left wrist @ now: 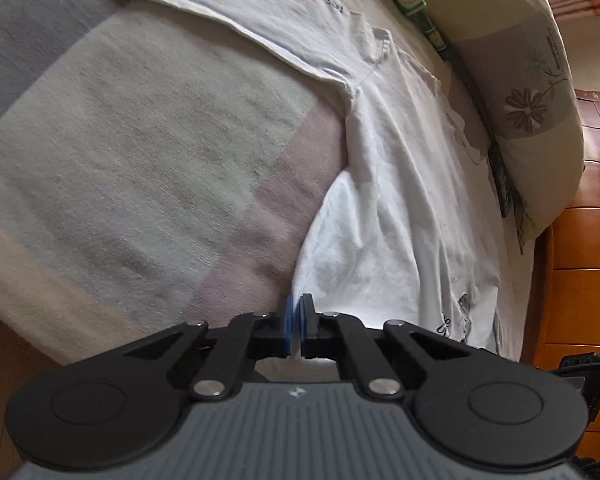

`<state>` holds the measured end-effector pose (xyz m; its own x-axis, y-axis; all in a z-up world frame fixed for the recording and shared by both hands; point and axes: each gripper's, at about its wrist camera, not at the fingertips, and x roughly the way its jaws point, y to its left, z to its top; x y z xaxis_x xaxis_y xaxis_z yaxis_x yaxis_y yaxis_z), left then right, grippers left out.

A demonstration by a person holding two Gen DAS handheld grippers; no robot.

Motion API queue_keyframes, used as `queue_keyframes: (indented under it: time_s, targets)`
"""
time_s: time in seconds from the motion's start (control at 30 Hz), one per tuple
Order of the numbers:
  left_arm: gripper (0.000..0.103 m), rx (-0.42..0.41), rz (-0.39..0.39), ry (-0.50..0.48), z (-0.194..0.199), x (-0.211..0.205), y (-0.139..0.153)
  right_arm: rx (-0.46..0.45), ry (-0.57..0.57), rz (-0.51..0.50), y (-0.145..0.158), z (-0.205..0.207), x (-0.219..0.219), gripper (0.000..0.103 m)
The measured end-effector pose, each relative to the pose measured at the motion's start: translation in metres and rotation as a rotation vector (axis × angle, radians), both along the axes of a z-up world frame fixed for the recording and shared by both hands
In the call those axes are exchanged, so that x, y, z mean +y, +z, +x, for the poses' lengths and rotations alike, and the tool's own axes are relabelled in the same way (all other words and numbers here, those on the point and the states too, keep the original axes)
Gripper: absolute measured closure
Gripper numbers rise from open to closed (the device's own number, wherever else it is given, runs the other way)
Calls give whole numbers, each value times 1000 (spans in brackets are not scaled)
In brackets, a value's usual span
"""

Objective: Fold clothes

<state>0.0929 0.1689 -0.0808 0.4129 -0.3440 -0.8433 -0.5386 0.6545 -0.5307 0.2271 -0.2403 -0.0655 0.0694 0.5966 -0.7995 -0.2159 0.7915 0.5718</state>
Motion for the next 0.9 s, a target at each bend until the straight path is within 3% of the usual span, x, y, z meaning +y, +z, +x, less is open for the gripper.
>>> queue_keyframes:
  time_s: [0.1, 0.17, 0.3, 0.43, 0.9]
  targets:
    - [103, 46, 17, 20, -11, 24, -8, 7, -29, -2, -2, -2, -7, 30]
    - [103, 12, 33, -16, -1, 26, -5, 2, -36, 1, 0, -4, -10, 30]
    - [95, -77, 16, -100, 54, 12, -7, -7, -37, -4, 2, -6, -15, 30]
    - [92, -56, 23, -189, 95, -1, -32, -14, -37, -10, 3, -5, -17, 30]
    - [80, -125, 32, -338, 120, -4, -34, -15, -75, -1, 2, 0, -21, 28]
